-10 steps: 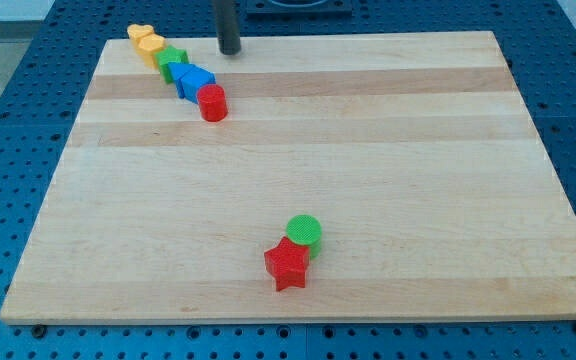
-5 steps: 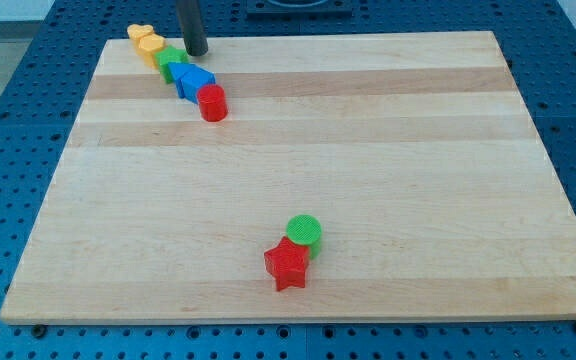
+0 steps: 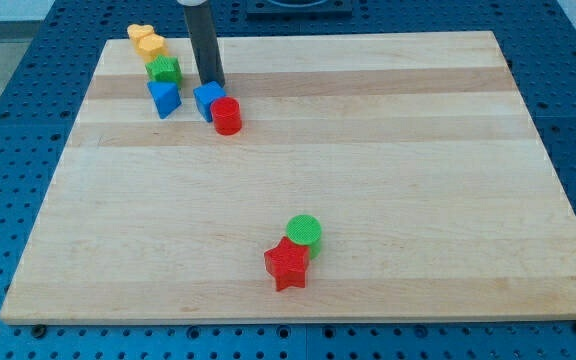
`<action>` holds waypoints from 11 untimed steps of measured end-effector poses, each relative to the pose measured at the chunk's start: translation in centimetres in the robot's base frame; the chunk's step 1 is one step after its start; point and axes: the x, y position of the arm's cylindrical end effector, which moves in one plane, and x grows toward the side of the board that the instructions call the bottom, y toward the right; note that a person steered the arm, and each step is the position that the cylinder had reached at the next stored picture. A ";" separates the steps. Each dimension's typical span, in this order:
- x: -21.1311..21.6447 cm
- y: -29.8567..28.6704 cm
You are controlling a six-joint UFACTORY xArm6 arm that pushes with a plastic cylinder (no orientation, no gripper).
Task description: Move the red circle bottom left of the board
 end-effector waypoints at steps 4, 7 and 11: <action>6.8 7.7; 9.9 0.9; 20.3 0.8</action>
